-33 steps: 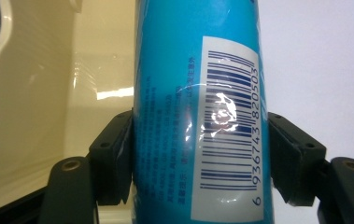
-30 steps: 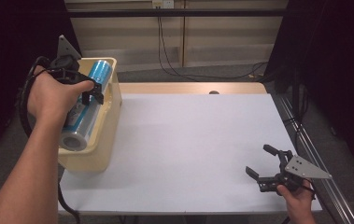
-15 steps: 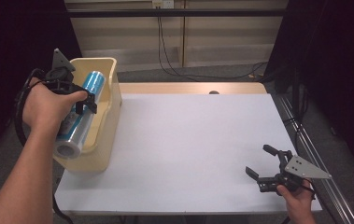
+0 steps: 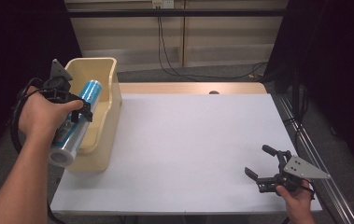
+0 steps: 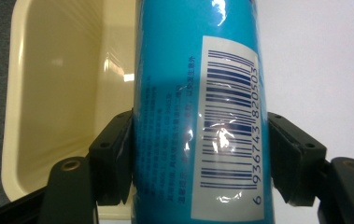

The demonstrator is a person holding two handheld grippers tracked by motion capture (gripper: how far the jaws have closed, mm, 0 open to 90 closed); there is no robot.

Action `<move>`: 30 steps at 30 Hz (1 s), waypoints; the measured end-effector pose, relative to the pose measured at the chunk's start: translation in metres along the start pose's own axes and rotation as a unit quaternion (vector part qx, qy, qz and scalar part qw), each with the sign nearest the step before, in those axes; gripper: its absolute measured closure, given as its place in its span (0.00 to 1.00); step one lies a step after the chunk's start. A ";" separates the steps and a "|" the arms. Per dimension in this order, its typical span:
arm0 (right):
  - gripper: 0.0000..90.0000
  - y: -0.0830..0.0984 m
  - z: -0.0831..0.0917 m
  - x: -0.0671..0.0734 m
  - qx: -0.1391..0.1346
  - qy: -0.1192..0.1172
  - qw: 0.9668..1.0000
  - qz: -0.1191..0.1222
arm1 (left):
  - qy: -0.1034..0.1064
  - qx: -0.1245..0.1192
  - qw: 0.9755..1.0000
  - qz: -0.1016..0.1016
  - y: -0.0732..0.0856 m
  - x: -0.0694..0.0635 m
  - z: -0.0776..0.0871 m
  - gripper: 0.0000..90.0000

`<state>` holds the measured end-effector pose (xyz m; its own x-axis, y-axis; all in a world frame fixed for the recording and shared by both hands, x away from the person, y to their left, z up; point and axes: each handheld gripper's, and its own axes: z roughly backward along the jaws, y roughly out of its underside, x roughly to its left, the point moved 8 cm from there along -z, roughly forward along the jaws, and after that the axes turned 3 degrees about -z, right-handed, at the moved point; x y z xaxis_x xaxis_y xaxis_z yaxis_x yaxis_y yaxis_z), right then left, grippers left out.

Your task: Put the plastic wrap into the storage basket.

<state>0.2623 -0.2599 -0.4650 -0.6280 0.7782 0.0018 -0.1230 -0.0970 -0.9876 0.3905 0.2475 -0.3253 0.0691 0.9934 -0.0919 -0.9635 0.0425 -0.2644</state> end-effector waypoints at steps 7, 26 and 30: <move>0.01 0.000 -0.001 0.001 0.002 -0.002 1.000 0.001 | 0.004 0.008 1.000 -0.003 0.006 0.003 -0.007 0.36; 0.01 0.002 -0.002 0.003 0.009 -0.006 1.000 0.005 | 0.006 0.035 0.999 -0.010 0.014 0.007 -0.028 0.36; 0.01 0.003 -0.002 0.003 0.009 -0.007 1.000 0.006 | 0.005 0.045 0.999 -0.012 0.015 0.006 -0.031 0.36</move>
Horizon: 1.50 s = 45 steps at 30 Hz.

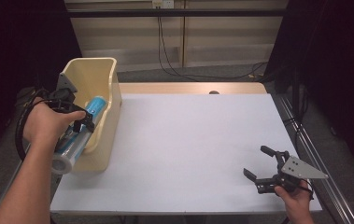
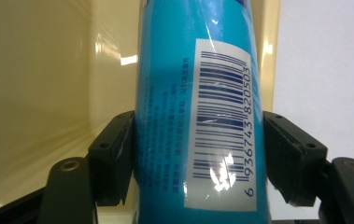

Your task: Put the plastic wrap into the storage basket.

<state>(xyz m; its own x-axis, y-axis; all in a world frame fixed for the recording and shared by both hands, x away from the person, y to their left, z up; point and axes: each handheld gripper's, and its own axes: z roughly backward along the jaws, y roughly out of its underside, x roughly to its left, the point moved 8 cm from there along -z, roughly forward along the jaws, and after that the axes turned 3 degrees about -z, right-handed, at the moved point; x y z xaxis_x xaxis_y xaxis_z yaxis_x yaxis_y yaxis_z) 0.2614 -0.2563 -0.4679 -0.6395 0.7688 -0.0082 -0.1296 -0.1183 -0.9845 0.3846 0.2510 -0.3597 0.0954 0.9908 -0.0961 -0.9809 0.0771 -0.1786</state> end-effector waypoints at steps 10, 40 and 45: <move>0.01 0.001 0.000 0.000 0.002 -0.001 1.000 0.002 | 0.014 -0.048 0.999 -0.003 -0.011 -0.006 0.017 0.45; 0.01 0.000 0.003 0.002 0.002 0.001 1.000 0.006 | 0.079 -0.088 0.988 -0.101 -0.023 -0.094 0.015 0.24; 0.01 -0.001 0.001 0.001 0.002 -0.001 1.000 0.005 | 0.079 -0.081 0.987 -0.118 -0.022 -0.107 0.010 0.23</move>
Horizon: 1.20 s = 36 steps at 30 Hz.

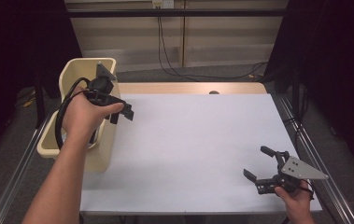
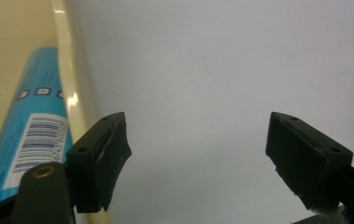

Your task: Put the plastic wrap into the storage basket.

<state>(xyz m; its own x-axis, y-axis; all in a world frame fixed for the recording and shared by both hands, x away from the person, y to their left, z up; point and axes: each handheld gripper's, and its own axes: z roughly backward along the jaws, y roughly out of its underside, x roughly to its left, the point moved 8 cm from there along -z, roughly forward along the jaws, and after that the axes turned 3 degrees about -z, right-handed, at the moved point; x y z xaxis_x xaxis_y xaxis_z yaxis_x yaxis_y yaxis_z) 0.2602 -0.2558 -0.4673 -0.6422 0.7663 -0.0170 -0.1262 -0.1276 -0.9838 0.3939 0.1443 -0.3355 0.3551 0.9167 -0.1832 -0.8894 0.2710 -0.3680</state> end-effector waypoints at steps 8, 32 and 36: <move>0.01 -0.001 -0.001 0.001 -0.001 -0.002 1.000 0.001 | 0.006 0.018 1.000 -0.013 0.001 -0.013 -0.014 0.22; 0.01 -0.001 0.000 0.000 -0.002 -0.003 1.000 0.003 | 0.015 0.039 0.998 -0.044 0.018 -0.030 -0.071 0.20; 0.01 -0.001 0.000 0.000 -0.002 -0.003 1.000 0.001 | 0.017 0.041 0.998 -0.047 0.023 -0.033 -0.082 0.20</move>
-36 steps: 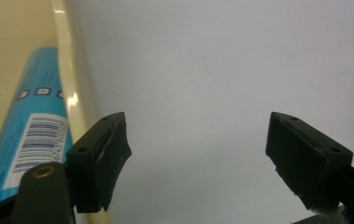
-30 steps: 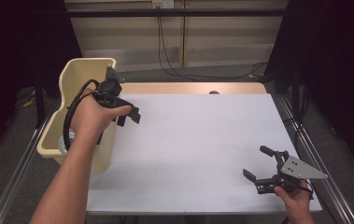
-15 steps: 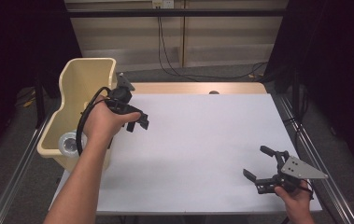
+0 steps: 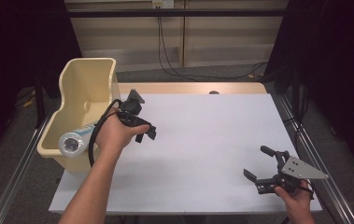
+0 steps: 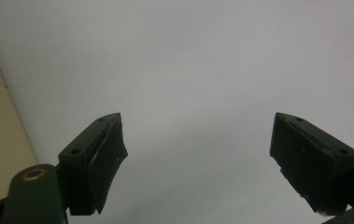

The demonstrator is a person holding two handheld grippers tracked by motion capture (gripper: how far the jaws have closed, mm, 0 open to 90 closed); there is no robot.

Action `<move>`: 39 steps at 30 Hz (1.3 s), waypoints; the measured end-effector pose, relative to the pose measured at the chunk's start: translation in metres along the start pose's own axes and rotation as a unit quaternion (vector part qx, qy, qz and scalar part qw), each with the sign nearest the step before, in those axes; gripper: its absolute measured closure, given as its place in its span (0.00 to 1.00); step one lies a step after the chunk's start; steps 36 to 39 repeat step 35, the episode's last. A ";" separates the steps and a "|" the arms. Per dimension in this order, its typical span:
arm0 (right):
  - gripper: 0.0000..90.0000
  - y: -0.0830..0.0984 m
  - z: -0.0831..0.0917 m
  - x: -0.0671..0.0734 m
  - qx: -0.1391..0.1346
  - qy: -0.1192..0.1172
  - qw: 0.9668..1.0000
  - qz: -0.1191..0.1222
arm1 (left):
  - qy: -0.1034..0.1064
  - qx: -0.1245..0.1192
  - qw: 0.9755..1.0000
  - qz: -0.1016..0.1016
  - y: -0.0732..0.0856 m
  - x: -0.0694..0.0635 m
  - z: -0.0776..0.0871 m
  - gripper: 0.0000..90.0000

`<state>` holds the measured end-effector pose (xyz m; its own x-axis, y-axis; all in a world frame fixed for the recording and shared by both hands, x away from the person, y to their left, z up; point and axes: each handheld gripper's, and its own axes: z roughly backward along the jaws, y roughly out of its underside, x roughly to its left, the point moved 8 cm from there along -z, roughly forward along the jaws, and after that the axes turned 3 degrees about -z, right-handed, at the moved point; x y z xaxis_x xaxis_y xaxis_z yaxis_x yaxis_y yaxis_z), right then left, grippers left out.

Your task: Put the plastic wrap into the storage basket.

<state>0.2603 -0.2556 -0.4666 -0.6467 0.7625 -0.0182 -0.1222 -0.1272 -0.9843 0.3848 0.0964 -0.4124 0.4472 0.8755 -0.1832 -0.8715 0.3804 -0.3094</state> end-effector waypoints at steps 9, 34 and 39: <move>0.01 0.000 0.001 0.000 0.000 0.001 1.000 0.001 | 0.009 0.008 1.000 -0.015 0.017 -0.007 -0.035 0.19; 0.01 0.001 0.003 -0.001 0.000 0.002 1.000 0.003 | -0.046 -0.382 0.914 -0.128 0.046 -0.013 -0.066 0.07; 0.01 0.001 0.002 0.000 0.000 0.002 1.000 0.003 | -0.045 -0.387 0.913 -0.126 0.046 -0.013 -0.065 0.07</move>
